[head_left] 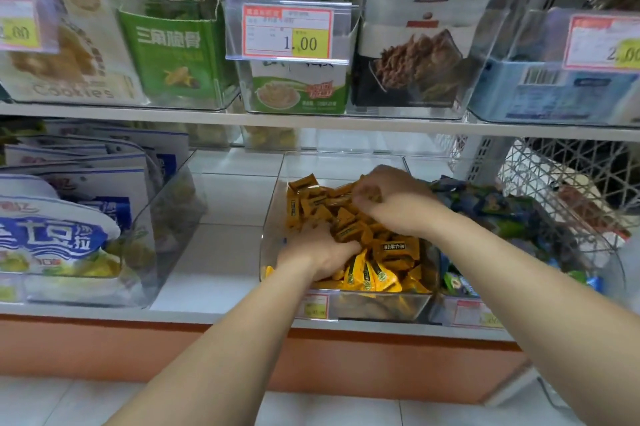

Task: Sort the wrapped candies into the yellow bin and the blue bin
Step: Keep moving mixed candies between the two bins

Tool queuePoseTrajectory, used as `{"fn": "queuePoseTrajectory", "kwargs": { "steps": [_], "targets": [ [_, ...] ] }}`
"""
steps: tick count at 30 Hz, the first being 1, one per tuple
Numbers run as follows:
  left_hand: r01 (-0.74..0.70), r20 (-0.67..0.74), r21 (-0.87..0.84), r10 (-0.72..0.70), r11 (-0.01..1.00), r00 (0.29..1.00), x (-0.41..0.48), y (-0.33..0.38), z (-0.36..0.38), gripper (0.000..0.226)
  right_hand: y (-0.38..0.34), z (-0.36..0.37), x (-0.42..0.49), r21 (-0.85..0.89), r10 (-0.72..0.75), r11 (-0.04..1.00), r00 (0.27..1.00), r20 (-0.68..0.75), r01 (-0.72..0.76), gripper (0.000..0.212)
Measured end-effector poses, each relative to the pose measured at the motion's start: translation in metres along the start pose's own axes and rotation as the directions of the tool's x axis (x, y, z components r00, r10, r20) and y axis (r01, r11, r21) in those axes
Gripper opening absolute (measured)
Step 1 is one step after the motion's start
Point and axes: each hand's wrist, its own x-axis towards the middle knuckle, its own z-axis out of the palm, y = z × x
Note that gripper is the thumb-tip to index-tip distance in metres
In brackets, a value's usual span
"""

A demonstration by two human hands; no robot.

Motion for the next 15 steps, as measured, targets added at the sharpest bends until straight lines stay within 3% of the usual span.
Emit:
{"fn": "queuePoseTrajectory", "kwargs": {
  "steps": [3, 8, 10, 13, 15],
  "targets": [
    [-0.138, -0.013, 0.053, 0.138, 0.989, 0.990, -0.007, 0.002, 0.003, 0.080, -0.020, 0.015, 0.024, 0.211, -0.063, 0.977, 0.987, 0.148, 0.031, 0.024],
    [-0.324, -0.038, 0.151, 0.333, 0.934, 0.942, -0.027, 0.005, -0.005, 0.049, -0.040, 0.029, 0.056, 0.352, -0.170, 0.936, 0.907, 0.386, 0.025, 0.025],
    [-0.381, -0.043, 0.160, 0.392, 0.911, 0.919, -0.036, -0.003, -0.020, 0.047, -0.046, 0.033, 0.068, 0.371, -0.197, 0.928, 0.894, 0.403, 0.037, 0.024],
    [-0.385, -0.253, 0.041, 0.382, 0.922, 0.889, -0.048, -0.028, -0.054, 0.042, -0.042, 0.034, 0.080, 0.390, -0.195, 0.918, 0.936, 0.293, 0.069, 0.018],
    [-0.359, -0.469, -0.127, 0.263, 0.925, 0.843, -0.053, -0.047, -0.074, 0.023, -0.042, 0.041, 0.082, 0.393, -0.213, 0.915, 0.937, 0.276, 0.092, 0.015]
  ]
}}
